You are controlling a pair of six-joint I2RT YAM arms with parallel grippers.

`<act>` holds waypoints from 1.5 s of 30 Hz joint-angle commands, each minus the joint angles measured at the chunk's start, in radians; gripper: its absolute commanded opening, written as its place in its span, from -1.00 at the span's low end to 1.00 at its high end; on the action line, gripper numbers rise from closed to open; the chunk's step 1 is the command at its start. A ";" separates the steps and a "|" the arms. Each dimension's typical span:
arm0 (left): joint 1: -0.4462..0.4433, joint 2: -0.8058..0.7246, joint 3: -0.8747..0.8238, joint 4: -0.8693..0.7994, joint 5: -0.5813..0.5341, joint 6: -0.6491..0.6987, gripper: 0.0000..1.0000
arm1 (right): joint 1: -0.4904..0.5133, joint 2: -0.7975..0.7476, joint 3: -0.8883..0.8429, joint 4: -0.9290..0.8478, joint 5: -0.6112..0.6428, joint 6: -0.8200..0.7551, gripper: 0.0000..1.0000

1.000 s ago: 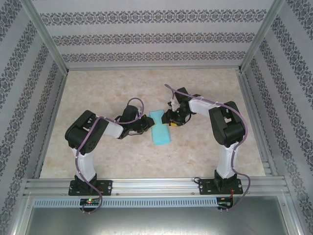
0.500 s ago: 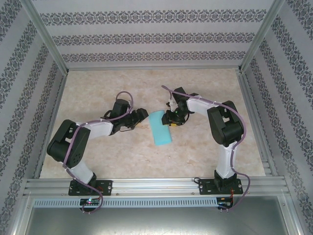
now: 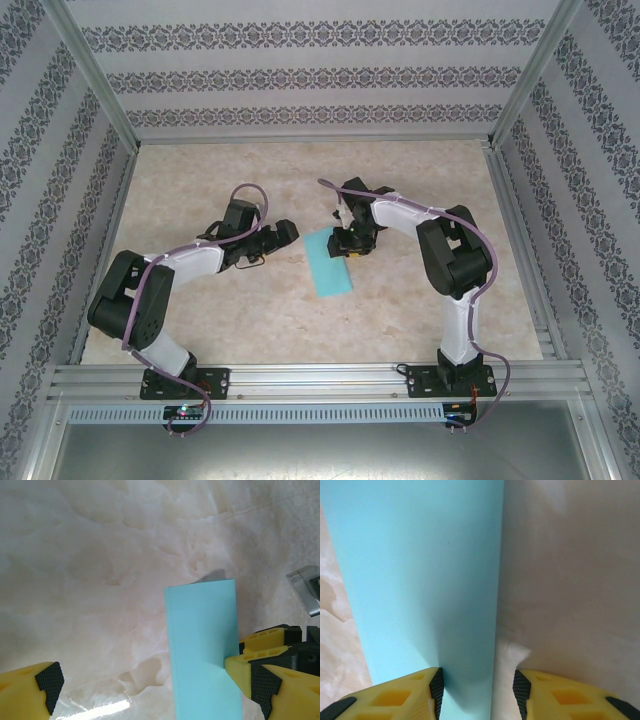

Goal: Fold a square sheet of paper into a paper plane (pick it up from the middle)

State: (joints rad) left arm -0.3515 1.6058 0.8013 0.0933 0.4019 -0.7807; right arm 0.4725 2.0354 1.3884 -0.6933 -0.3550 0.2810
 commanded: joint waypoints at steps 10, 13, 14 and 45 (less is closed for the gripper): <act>0.006 0.138 0.103 0.035 0.166 -0.008 0.80 | 0.030 0.113 -0.005 -0.012 0.083 -0.009 0.00; -0.003 0.169 0.116 0.060 0.190 -0.035 0.74 | 0.033 0.127 0.002 -0.018 0.098 -0.009 0.00; -0.004 0.175 0.116 0.070 0.192 -0.040 0.73 | 0.034 0.130 0.002 -0.021 0.102 -0.008 0.00; -0.096 0.325 0.205 0.129 0.276 -0.102 -0.58 | 0.043 0.190 0.003 -0.009 0.112 0.010 0.05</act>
State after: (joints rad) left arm -0.4324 1.9167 0.9848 0.1978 0.6559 -0.8799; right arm 0.4938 2.0842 1.4532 -0.7597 -0.3138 0.2855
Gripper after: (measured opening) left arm 0.215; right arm 0.521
